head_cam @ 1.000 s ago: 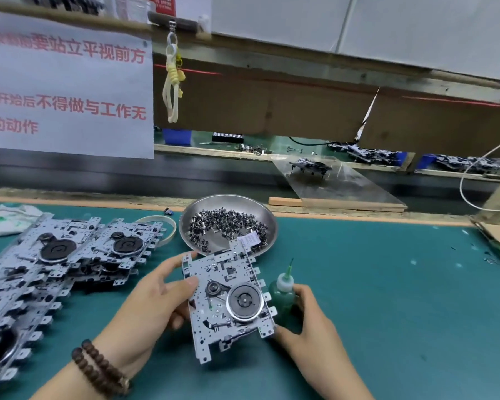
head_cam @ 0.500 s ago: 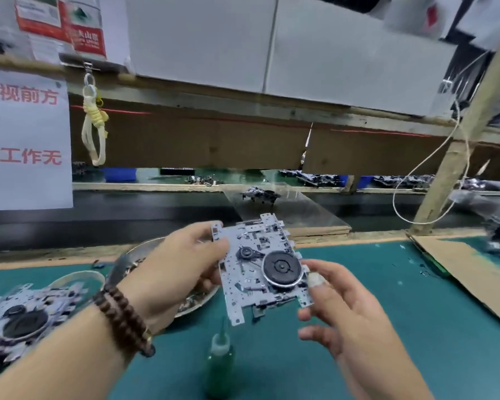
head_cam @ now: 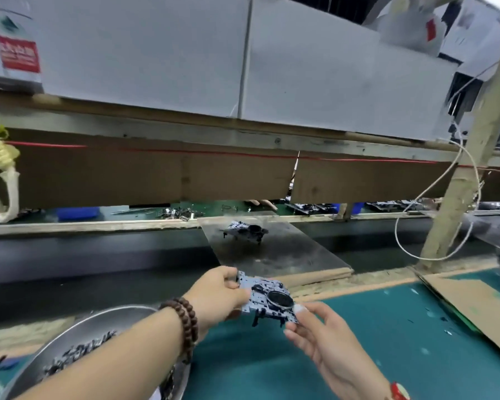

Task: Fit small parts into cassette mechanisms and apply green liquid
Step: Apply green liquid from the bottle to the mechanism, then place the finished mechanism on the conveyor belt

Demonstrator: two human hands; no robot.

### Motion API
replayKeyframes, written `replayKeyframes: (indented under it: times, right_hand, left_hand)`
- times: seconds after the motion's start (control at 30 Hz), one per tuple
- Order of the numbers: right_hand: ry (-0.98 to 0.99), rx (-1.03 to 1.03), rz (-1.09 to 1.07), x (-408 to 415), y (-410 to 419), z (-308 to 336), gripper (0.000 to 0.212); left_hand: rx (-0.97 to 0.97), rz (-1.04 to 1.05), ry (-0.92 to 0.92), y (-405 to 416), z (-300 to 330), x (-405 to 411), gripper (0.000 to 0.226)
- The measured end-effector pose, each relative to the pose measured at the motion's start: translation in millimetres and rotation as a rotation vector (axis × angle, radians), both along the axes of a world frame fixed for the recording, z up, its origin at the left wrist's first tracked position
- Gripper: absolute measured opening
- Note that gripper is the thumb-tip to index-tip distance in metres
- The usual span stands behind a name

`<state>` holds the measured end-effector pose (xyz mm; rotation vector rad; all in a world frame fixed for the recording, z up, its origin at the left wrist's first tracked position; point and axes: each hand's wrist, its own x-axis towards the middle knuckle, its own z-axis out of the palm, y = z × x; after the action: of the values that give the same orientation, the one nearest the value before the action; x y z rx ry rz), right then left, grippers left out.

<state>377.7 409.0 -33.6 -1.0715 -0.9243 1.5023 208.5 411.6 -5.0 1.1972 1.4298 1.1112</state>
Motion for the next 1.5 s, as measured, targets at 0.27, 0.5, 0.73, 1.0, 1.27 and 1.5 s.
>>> replayKeyframes:
  times: [0.27, 0.5, 0.73, 1.0, 1.27, 1.5]
  right_hand:
    - [-0.121, -0.056, -0.034, -33.9, 106.5, -4.0, 0.022]
    - [-0.55, 0.231, 0.073, -57.7, 63.1, 4.7, 0.041]
    - [-0.372, 0.627, 0.416, -89.7, -62.9, 88.5, 0.028]
    - [-0.441, 0.802, 0.415, -119.0, -174.9, 131.8, 0.019]
    - [-0.574, 0.785, 0.506, -179.4, -216.4, 99.4, 0.013]
    - [-1.053, 0.803, 0.748, -237.2, -218.7, 74.2, 0.021]
  left_hand:
    - [-0.017, -0.041, 0.131, 71.5, 4.3, -9.8, 0.058]
    - [0.141, -0.015, 0.369, 10.0, 4.9, -41.8, 0.052]
    - [0.305, 0.098, -0.064, -96.7, 53.2, -35.1, 0.02]
    - [0.288, 0.178, -0.407, -189.0, 68.4, -21.0, 0.041]
    - [0.15, 0.354, -0.418, -258.0, 49.0, -72.2, 0.03]
    - [0.07, 0.431, -0.599, -287.1, 3.7, -91.9, 0.03]
